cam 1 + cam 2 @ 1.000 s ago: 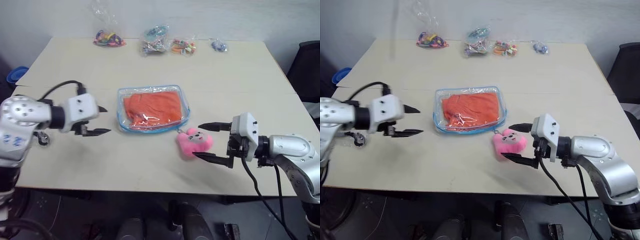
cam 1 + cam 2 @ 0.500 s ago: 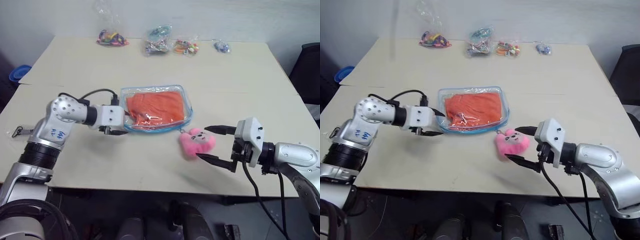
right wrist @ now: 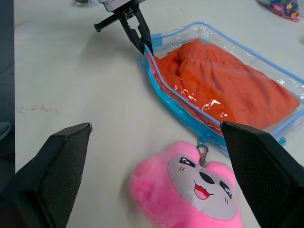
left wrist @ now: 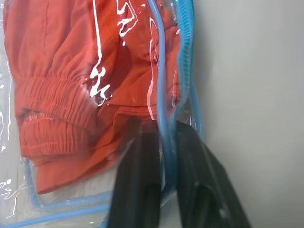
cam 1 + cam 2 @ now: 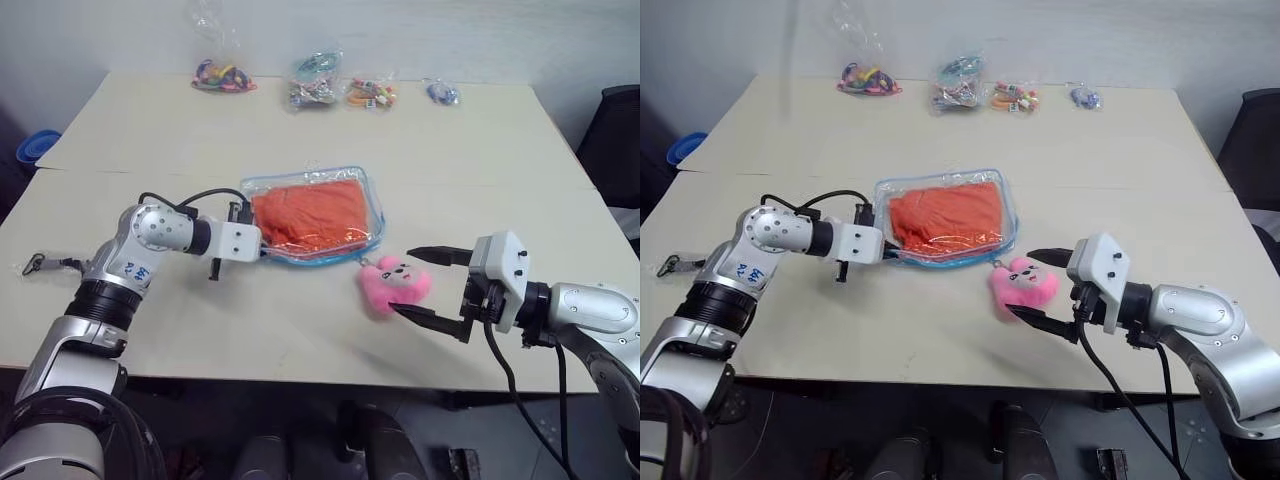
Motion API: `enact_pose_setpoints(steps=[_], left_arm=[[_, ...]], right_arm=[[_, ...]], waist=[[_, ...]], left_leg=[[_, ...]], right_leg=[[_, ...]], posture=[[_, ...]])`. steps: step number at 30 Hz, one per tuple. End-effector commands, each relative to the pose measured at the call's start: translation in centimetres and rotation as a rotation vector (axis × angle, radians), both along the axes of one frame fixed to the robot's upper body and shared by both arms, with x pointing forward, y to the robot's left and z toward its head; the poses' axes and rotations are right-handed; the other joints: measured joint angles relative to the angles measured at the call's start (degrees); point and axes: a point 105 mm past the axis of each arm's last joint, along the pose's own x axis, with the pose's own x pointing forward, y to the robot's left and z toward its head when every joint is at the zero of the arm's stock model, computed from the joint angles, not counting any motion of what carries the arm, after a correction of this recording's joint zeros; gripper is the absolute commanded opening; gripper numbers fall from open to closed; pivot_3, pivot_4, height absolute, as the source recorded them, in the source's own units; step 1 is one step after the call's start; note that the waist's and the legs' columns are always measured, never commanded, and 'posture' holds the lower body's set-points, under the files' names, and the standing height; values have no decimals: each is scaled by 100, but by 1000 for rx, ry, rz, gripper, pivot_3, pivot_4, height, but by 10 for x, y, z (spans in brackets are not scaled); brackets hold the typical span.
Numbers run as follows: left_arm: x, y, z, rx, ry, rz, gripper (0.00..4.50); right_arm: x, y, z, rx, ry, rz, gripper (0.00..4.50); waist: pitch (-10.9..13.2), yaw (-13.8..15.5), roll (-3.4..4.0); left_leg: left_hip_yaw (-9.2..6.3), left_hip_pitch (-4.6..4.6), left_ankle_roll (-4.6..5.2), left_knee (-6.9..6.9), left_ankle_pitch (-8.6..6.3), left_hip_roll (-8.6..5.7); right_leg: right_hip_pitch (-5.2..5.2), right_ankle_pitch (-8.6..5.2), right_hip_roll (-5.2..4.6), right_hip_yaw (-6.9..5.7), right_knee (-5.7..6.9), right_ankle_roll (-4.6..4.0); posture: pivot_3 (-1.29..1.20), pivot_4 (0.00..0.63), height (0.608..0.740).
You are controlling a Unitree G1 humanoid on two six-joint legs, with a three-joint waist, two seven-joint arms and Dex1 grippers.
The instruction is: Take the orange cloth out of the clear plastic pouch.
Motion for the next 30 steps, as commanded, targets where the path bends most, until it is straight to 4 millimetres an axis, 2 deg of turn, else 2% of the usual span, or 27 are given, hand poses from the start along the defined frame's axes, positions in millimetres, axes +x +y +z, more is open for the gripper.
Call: enact_pose_setpoints(steps=[1,8,13,16,21,22,23,27,28,30], left_arm=[[-3,20,3,86,-66,-31,30],[-32,36,24,113,-143,-250,30],[-46,47,23,198,-175,-357,30],[-52,48,17,211,-165,-390,30],[-52,50,10,180,-141,-355,30],[-52,52,8,178,-121,-340,478],[-53,54,7,180,-96,-329,640],[-57,54,12,139,-66,-294,1808],[-59,55,15,101,-30,-258,2142],[-72,55,25,-25,149,-146,2699]], right_arm=[[-3,1,13,-14,-51,26,4500],[-6,-2,12,-29,-18,90,4500],[-10,-3,8,-32,19,119,4500],[-10,-4,7,-32,23,120,4500],[-12,-4,7,-31,22,113,4500],[-12,-5,6,-31,22,107,4500],[-12,-5,6,-31,22,99,4500],[-10,-10,5,-21,19,62,4500],[-10,-11,5,-19,21,53,4500],[-9,-15,2,-18,26,31,4500]], waist=[[0,-10,0],[0,8,0],[0,11,0],[0,12,0],[0,9,0],[0,9,0],[0,8,0],[0,5,0],[0,7,0],[0,-15,0]], left_leg=[[0,1,0,0,0,1],[0,1,3,1,-2,2],[0,-5,12,6,-8,0],[1,-7,15,9,-9,-1],[2,-8,18,9,-11,-2],[3,-7,18,9,-11,-2],[4,-7,18,9,-11,-2],[5,-6,19,9,-11,-1],[5,-6,18,9,-11,-1],[4,-8,19,8,-11,0]], right_leg=[[-1,0,0,0,-2,0],[-3,0,-3,-4,-3,0],[-2,2,-5,-9,-9,4],[-2,4,-5,-9,-9,7],[-1,5,-4,-8,-11,9],[-1,6,-4,-8,-11,10],[-1,6,-4,-7,-10,10],[-1,6,-3,-5,-9,10],[-1,6,-3,-5,-9,10],[-2,6,-2,-3,-10,10]], posture=[[0,150,740],[0,150,740],[0,150,740],[0,150,740],[0,150,740],[0,150,740],[0,150,740],[0,150,740],[0,150,740],[0,150,740]])
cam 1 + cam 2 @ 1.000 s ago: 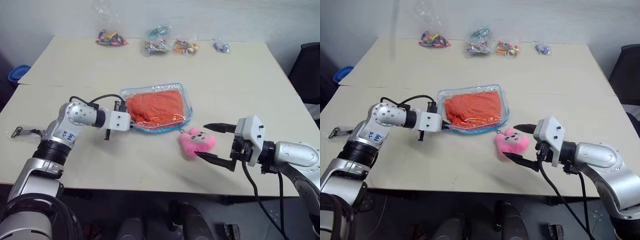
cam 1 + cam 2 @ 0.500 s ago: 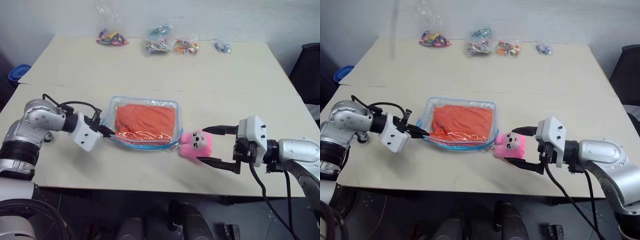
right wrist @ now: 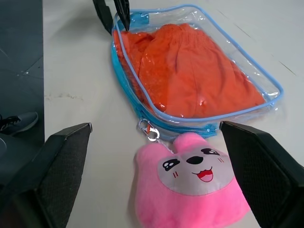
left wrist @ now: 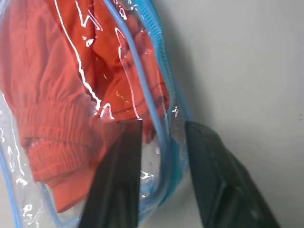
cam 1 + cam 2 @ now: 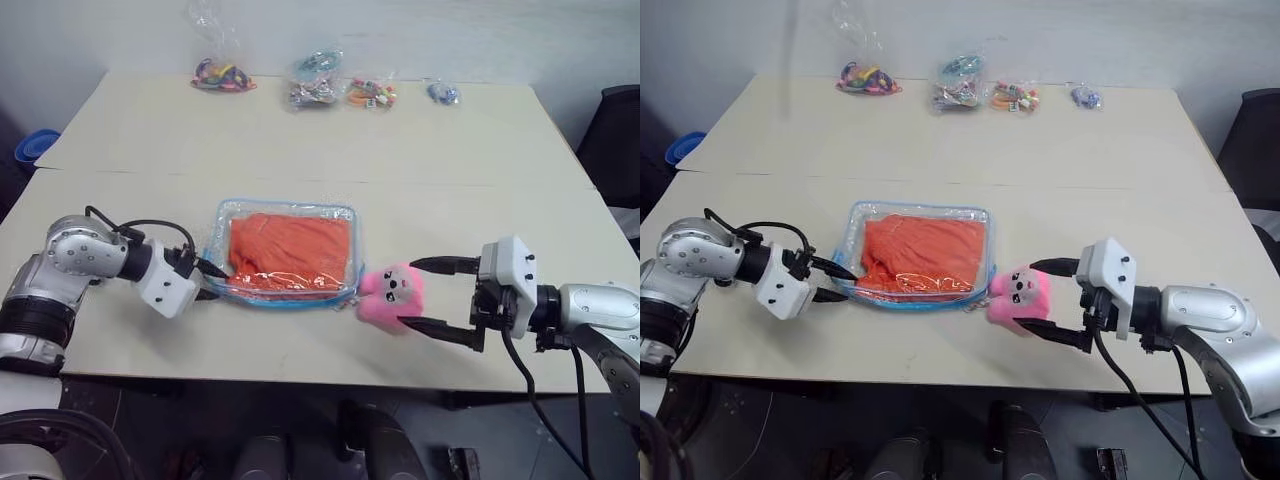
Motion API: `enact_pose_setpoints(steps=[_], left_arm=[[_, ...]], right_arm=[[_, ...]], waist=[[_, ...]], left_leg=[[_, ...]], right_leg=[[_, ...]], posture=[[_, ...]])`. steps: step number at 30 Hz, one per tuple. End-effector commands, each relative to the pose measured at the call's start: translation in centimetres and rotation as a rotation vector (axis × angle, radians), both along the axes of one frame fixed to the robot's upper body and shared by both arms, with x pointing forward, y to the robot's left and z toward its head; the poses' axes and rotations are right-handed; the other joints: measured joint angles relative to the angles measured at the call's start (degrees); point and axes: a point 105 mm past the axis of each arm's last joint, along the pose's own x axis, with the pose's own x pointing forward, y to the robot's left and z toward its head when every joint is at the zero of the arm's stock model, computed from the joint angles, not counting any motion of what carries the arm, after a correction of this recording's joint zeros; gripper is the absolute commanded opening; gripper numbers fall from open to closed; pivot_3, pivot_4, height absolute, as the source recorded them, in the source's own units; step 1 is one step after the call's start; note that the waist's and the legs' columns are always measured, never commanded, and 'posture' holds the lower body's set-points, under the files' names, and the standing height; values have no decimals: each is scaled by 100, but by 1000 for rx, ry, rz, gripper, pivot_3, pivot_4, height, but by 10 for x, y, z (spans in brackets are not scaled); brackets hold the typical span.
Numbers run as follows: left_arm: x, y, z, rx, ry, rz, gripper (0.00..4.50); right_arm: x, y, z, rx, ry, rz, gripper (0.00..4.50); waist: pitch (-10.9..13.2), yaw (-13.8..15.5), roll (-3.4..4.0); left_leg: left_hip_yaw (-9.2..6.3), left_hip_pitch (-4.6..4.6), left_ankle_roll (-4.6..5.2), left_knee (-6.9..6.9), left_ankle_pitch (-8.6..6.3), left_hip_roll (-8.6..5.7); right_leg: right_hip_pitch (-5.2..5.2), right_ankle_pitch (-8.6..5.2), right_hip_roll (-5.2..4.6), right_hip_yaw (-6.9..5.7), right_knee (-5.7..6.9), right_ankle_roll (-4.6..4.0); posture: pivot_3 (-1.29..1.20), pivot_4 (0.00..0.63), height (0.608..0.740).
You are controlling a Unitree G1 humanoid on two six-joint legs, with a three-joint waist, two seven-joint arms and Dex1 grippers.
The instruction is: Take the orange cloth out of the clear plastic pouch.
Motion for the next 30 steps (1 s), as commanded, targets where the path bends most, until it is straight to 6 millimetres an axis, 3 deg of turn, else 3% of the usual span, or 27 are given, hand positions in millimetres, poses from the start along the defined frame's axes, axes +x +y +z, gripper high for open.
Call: enact_pose_setpoints(steps=[1,3,6,10,14,17,28,30], left_arm=[[-18,-1,32,-171,233,174,2983],[-37,-12,57,-339,478,273,3592],[-64,-29,84,-479,717,290,3592],[-75,-47,103,-579,788,266,3592],[-78,-58,101,-581,776,249,3592],[-77,-60,96,-570,759,258,3640],[-69,-58,87,-557,696,273,3640],[-67,-58,87,-558,691,272,3640]], right_arm=[[-2,-6,8,7,-42,-29,4500],[6,-14,3,-7,-48,-86,4500],[20,-27,-11,-42,-35,-181,4500],[20,-24,-25,-30,30,-164,4500],[22,-13,-44,-19,82,-148,4500],[24,-8,-52,-4,109,-155,3883],[-1,-4,-50,-11,133,-72,168],[-9,0,-45,-1,154,-32,13]], waist=[[0,-14,-1],[0,-24,-1],[2,-15,-6],[-1,16,5],[-1,-14,4],[-1,-34,4],[-1,-9,4],[-1,-3,4]], left_leg=[[0,1,1,0,-1,1],[-1,-3,0,1,-1,4],[-6,0,0,8,-1,1],[-2,2,3,7,-3,-13],[0,0,-6,6,1,-10],[11,2,-14,4,2,-9],[13,4,-21,5,1,-7],[13,4,-21,5,1,-7]], right_leg=[[0,0,2,1,1,0],[-2,0,5,3,0,0],[6,0,2,10,-1,2],[18,-7,-1,27,-12,13],[14,-8,8,33,-1,10],[14,-10,11,41,1,7],[12,-11,15,45,1,3],[13,-11,16,45,0,3]], posture=[[0,150,740],[0,150,740],[0,150,740],[0,150,740],[0,150,740],[0,150,740],[0,150,740],[0,150,740]])
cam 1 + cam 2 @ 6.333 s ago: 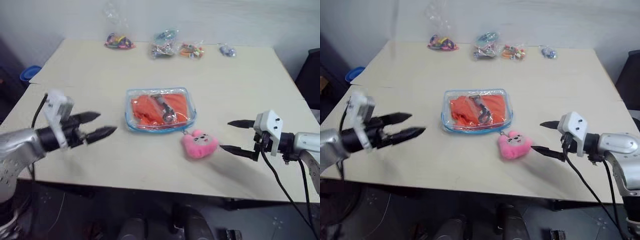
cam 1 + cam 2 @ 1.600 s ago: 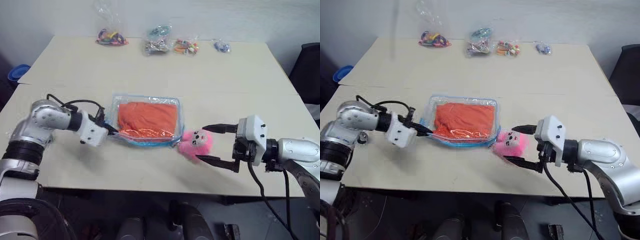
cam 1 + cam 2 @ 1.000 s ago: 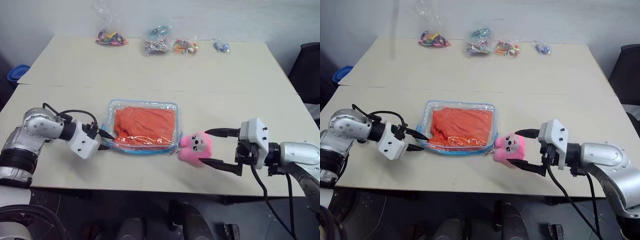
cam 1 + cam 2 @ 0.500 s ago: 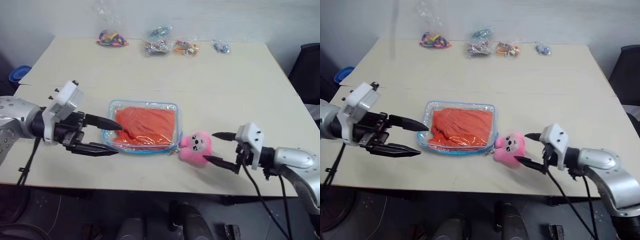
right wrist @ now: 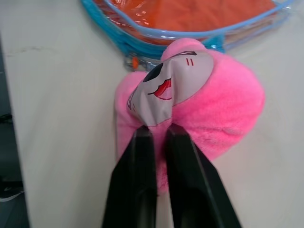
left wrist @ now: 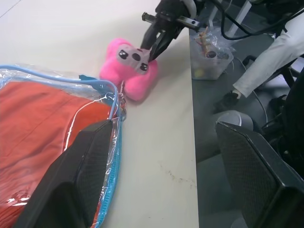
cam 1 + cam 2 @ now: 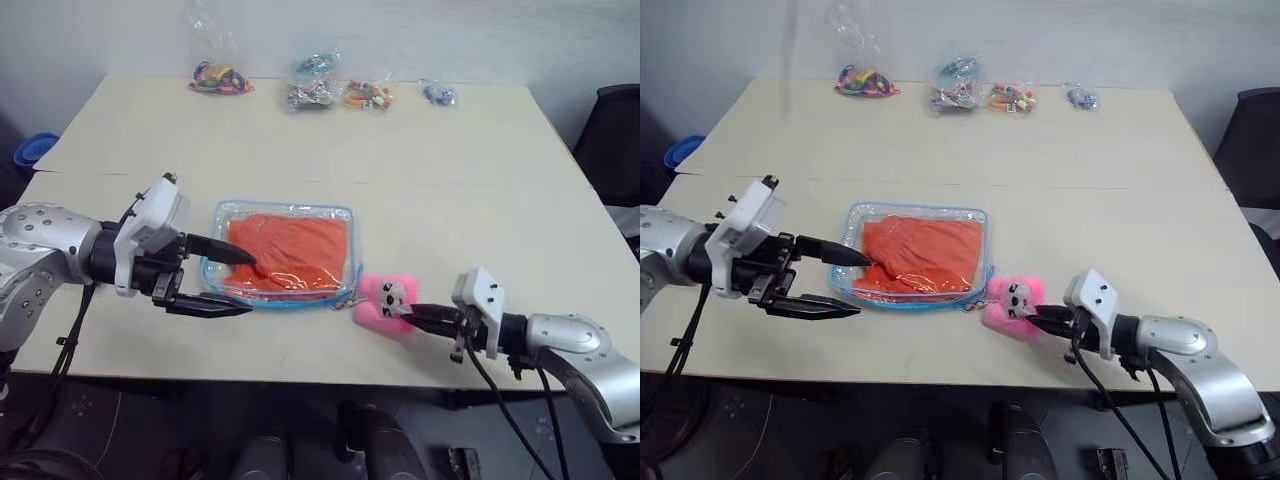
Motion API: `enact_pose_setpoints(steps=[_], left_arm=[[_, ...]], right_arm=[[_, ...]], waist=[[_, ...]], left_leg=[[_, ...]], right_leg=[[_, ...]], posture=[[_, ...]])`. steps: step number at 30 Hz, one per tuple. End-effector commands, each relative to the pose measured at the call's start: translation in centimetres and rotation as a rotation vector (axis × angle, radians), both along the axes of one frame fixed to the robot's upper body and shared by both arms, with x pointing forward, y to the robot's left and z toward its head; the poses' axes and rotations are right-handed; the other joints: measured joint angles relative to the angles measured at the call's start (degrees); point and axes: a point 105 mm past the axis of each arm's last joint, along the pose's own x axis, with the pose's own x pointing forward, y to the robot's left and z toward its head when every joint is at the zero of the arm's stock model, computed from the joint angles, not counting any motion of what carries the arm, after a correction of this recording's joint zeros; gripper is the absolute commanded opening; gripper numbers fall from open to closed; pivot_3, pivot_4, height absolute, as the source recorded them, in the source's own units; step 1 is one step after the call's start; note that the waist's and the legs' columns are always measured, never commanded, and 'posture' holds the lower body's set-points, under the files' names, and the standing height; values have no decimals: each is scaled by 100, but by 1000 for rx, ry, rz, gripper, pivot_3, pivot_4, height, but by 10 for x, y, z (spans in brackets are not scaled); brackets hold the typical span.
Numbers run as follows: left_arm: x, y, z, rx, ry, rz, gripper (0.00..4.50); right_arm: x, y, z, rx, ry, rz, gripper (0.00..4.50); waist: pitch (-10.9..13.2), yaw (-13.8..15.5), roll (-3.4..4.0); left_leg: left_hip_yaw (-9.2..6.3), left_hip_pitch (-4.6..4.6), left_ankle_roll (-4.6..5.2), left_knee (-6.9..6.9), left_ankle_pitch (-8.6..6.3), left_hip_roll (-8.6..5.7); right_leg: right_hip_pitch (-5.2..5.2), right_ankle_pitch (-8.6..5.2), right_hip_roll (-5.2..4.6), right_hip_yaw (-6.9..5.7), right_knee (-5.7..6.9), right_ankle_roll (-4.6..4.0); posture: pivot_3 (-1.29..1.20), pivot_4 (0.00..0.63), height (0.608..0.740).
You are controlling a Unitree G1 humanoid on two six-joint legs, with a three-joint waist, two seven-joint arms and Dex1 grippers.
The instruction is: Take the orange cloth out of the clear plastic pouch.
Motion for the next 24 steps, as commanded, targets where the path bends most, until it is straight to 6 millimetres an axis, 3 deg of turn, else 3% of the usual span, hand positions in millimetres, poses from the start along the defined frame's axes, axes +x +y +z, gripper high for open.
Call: enact_pose_setpoints(steps=[1,6,8,11,16,24], left_arm=[[2,1,9,-3,-59,-4,3640],[5,-1,9,-5,-61,-12,3640],[5,-2,7,-5,-55,-24,3640],[5,-7,2,2,-46,-41,3640],[7,-15,-4,9,-45,-65,3640],[9,-25,-20,42,-45,-93,3640]], right_arm=[[-16,8,21,41,1,82,13],[-27,16,36,143,135,146,13],[-28,26,28,121,165,190,13],[-23,44,0,15,178,235,13],[-8,68,-15,-48,59,298,13],[11,103,-12,-51,-127,407,13]], waist=[[0,11,0],[0,7,0],[0,10,0],[-1,4,-1],[-3,-7,-5],[-5,-125,-8]], left_leg=[[0,0,0,0,0,0],[0,2,0,0,0,0],[-1,2,0,0,0,0],[0,2,0,0,0,0],[0,-1,1,1,0,-2],[3,5,-7,3,4,1]], right_leg=[[0,0,-1,0,0,0],[1,0,-1,1,0,0],[1,0,-1,0,0,0],[1,0,0,1,-1,0],[-3,0,0,1,0,0],[-1,-1,1,1,14,-5]], posture=[[0,150,740],[0,150,740],[0,150,740],[0,150,740],[0,150,740],[0,150,740]])
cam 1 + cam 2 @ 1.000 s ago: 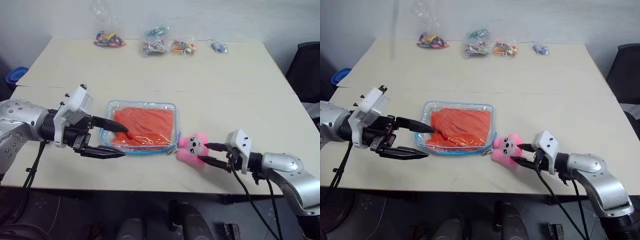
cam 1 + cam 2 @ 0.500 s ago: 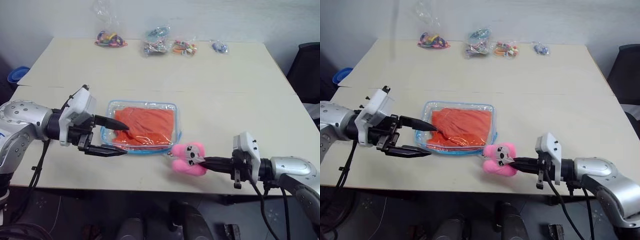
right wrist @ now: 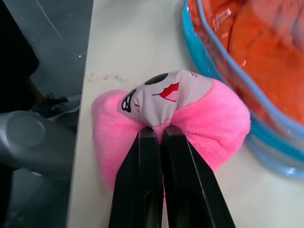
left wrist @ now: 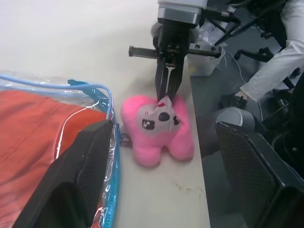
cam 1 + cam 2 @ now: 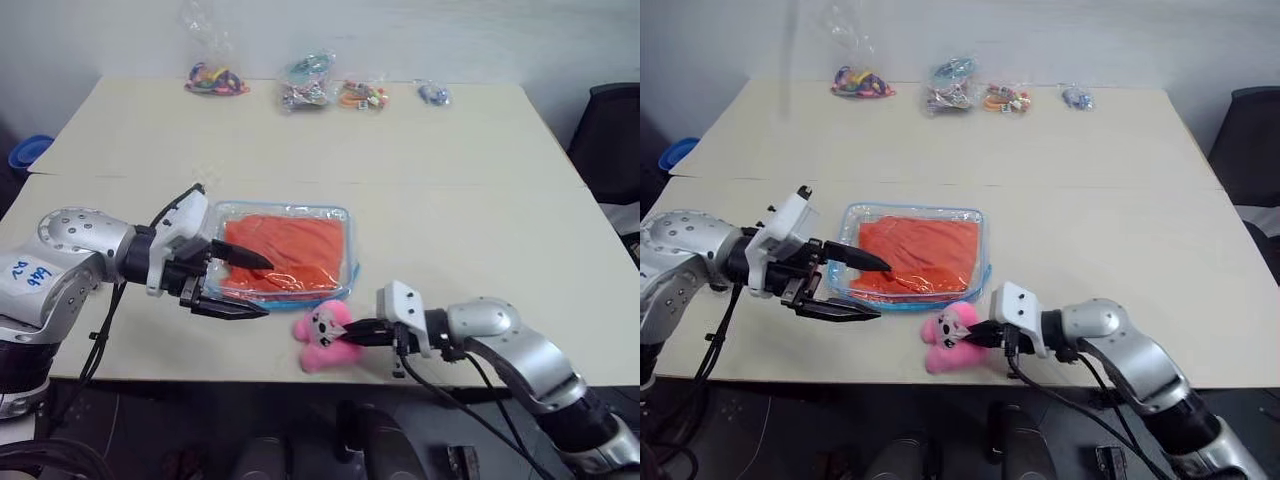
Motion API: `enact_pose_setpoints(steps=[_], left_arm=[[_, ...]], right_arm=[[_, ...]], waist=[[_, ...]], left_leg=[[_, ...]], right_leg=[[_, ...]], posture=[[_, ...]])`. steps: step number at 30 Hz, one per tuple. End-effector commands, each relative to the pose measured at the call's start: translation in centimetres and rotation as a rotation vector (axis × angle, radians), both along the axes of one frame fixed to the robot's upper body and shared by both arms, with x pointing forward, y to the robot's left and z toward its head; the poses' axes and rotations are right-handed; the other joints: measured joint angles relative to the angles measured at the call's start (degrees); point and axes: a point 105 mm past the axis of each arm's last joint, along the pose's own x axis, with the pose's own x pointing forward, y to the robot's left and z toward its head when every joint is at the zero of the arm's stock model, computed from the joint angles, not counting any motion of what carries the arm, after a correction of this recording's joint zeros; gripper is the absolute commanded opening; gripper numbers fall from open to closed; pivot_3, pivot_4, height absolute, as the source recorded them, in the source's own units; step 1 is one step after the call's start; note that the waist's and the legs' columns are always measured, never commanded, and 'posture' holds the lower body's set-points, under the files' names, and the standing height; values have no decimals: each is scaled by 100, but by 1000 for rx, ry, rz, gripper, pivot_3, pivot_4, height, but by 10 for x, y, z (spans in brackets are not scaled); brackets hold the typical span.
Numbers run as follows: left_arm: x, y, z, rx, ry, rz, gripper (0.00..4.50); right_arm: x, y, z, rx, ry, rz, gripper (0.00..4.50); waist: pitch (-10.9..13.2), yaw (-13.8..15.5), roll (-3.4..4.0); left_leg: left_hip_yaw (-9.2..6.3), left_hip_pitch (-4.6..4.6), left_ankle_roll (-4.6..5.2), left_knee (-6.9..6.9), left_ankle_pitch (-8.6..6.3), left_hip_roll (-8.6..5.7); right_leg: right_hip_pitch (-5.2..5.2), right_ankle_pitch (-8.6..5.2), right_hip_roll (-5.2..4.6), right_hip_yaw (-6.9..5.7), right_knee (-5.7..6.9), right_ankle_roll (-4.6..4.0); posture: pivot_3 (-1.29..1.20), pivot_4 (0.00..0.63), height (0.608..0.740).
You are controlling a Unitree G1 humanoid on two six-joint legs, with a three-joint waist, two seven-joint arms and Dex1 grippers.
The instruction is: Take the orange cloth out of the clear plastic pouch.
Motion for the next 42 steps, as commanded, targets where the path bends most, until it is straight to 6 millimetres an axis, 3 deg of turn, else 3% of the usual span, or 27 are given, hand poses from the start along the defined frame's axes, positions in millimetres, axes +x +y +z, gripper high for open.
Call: enact_pose_setpoints(steps=[1,2,5,10,13,22,31,36,42], left_arm=[[-2,-8,-4,33,-43,-38,3640],[-1,-9,-6,38,-45,-42,3640],[1,-16,-15,50,-40,-56,3640],[8,-33,-35,120,-57,-91,3640],[11,-42,-39,145,-73,-113,3640],[15,-74,-46,158,-129,-180,3640],[23,-80,-72,326,-214,-250,3640],[26,-82,-75,323,-232,-253,3640],[26,-81,-69,268,-212,-222,1861]], right_arm=[[3,10,-4,-11,-32,43,13],[3,10,-5,-14,-22,51,13],[0,7,-6,-25,-1,82,771],[0,-1,-3,-121,-124,96,2478],[-1,-6,10,-151,-195,98,2478],[-9,-23,79,-88,-271,32,2478],[11,-39,80,-139,-320,-33,2478],[20,-39,72,-151,-334,-49,2478],[23,-41,64,-154,-334,-52,2529]], waist=[[0,-18,0],[0,-18,0],[0,-10,0],[0,5,0],[0,-8,0],[0,32,0],[0,72,0],[0,88,0],[0,110,0]], left_leg=[[0,1,-1,0,1,0],[0,1,-2,-1,1,0],[-3,2,-2,1,1,1],[-5,0,-1,3,1,-1],[-3,0,-1,2,1,-1],[-9,-3,0,7,0,0],[-7,-6,5,7,-2,-3],[-6,-7,7,7,-3,-3],[-6,-6,8,8,-2,-2]], right_leg=[[0,-1,0,0,10,-1],[-2,-2,0,1,26,-3],[-2,-3,-2,-2,28,-5],[-2,-3,-4,-3,28,-5],[-2,-3,-3,-2,29,-5],[-5,-2,-6,-6,28,-3],[-3,-2,-7,-5,25,-3],[-4,-2,-7,-5,25,-3],[-4,-1,-8,-7,25,-2]], posture=[[0,150,740],[0,150,740],[0,150,740],[0,150,740],[0,150,740],[0,150,740],[0,150,740],[0,150,740],[0,150,740]])
